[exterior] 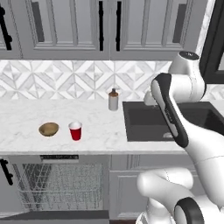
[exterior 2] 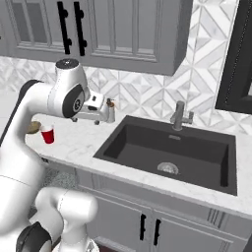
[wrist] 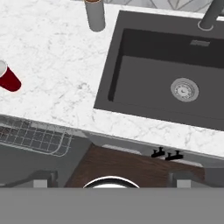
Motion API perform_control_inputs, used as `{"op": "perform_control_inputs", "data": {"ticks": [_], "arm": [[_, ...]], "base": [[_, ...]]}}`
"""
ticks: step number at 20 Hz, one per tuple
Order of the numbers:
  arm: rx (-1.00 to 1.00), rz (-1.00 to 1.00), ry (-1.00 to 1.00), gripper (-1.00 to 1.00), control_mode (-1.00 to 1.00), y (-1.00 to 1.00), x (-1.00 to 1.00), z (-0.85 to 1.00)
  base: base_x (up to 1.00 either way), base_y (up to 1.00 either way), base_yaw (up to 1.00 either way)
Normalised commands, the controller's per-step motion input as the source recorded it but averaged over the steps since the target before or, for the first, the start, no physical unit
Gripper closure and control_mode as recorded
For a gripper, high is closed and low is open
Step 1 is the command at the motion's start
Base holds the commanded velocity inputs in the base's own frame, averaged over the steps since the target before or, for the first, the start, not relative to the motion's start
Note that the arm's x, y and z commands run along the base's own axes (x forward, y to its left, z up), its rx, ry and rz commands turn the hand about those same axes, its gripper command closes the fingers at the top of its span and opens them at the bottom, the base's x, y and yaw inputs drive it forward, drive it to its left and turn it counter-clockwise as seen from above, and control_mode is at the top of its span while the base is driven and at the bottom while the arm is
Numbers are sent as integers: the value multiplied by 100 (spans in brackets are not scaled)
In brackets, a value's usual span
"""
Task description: Pick up the cup and bowl from the counter, place them in the dishwasher, and close the dishwasher door.
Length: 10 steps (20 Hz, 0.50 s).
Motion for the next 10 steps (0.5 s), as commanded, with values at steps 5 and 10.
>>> {"op": "perform_control_inputs", "data": {"ticks": [5,10], "arm": [[0,0,0,-100,100,0,0,0],[0,0,0,-100,100,0,0,0]], "base": [[-1,-43,52],[0,-59,49]]}}
